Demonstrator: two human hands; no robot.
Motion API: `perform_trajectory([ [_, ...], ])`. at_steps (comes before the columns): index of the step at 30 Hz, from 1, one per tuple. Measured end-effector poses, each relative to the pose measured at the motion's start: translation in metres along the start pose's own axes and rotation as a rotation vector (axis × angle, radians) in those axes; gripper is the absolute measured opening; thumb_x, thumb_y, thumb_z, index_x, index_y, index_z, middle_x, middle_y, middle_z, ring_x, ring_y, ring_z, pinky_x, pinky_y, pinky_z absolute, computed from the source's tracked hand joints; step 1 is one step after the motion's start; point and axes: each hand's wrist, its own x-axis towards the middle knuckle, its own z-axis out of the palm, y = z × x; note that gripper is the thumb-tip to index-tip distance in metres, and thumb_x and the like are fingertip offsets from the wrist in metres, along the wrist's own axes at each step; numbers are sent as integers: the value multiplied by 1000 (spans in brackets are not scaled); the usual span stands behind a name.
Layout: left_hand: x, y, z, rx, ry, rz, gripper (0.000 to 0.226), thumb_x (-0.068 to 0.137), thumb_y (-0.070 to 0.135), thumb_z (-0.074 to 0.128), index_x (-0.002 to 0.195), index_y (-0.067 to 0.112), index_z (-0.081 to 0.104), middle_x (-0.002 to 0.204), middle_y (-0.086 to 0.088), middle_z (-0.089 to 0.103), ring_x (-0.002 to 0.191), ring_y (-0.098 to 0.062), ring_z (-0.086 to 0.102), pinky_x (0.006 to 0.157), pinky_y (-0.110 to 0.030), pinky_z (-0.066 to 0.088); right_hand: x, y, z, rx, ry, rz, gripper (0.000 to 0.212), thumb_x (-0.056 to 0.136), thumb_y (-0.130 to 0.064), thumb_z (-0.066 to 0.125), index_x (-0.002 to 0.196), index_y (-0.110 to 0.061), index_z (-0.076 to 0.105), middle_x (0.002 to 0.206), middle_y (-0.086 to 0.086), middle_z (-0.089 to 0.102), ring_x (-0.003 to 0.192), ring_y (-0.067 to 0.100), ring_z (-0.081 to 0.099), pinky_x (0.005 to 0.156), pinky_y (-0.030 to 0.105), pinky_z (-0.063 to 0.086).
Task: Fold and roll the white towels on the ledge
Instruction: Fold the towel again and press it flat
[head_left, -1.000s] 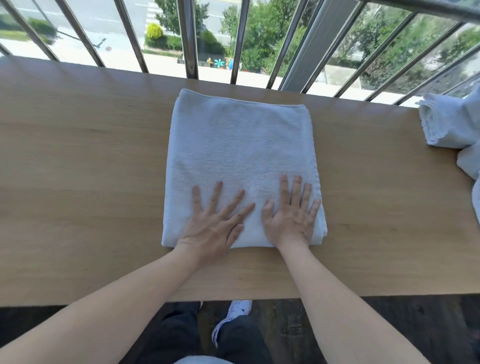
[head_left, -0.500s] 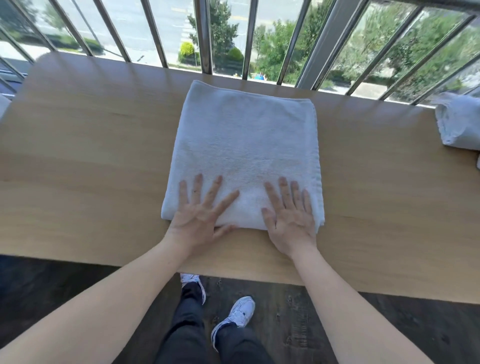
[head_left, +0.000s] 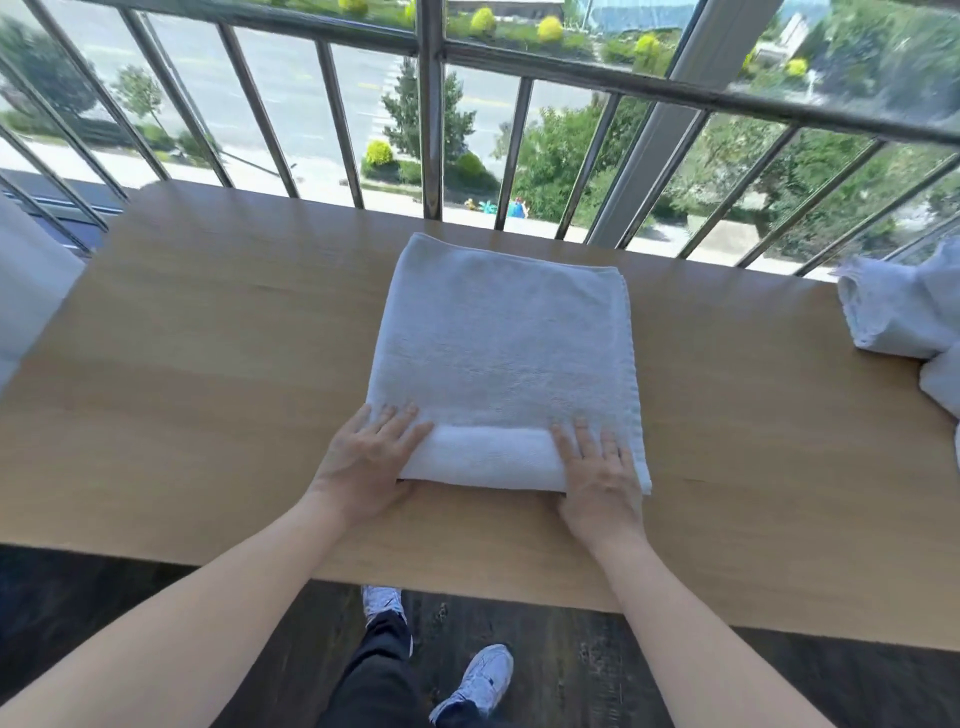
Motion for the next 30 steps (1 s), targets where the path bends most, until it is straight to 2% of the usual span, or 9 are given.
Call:
perform_trajectory([
  [4,1,-30,-4,-239,183,57,71,44,29,96,110,18,71,102,3,75,92,-23,73,86,-37,57,5,-10,-25,115,91,130,73,73,-14,60,139,-37,42,137,-6,55,117,28,53,95,36,41],
  [6,3,-43,-4,-398,213,-6,62,55,41,87,112,26,67,104,11,73,100,-19,68,88,-32,52,10,-14,-39,217,110,223,62,70,-20,59,127,-41,53,112,-7,66,99,25,61,76,31,39],
  [10,15,-72,-5,-560,222,9,72,62,65,76,122,31,55,123,11,65,115,-16,59,96,-30,44,26,-7,-60,327,-3,294,41,74,-30,55,112,-44,63,106,-7,66,106,28,61,85,34,42],
  [14,47,-90,-8,-662,50,98,71,64,40,92,124,26,57,138,13,57,138,-16,48,108,-36,42,43,12,-81,330,-78,205,13,64,-34,43,71,-39,54,74,-17,55,86,25,56,74,32,39],
  [17,78,-95,-19,-671,-87,18,43,72,34,79,105,49,56,111,30,61,107,-3,61,81,-22,48,60,23,-104,271,-165,137,7,71,-30,51,65,-32,51,66,-13,49,74,20,50,64,29,36],
  [20,99,-95,-27,-738,-109,-196,24,69,53,70,90,55,59,85,31,65,74,1,62,55,-14,44,84,37,-125,344,-210,101,9,69,-25,56,68,-17,54,61,-7,53,62,17,50,51,26,33],
  [22,108,-93,-31,-817,-59,-333,21,63,70,69,81,66,60,78,39,64,75,13,61,54,-11,42,103,44,-143,362,-228,88,13,66,-25,57,67,-13,50,63,-3,54,60,17,49,51,28,34],
  [26,133,-93,-34,-854,-4,-494,48,56,86,54,70,42,67,72,19,68,73,-2,63,63,-29,50,137,50,-174,327,-152,45,14,65,-24,56,68,-11,52,64,-2,58,60,15,51,50,28,31],
  [30,172,-102,-44,-844,-71,-564,59,54,90,50,79,39,68,81,17,67,80,-8,64,70,-36,51,176,54,-198,184,-49,-5,7,69,-27,56,70,-21,55,72,-8,55,74,19,54,57,29,31],
])
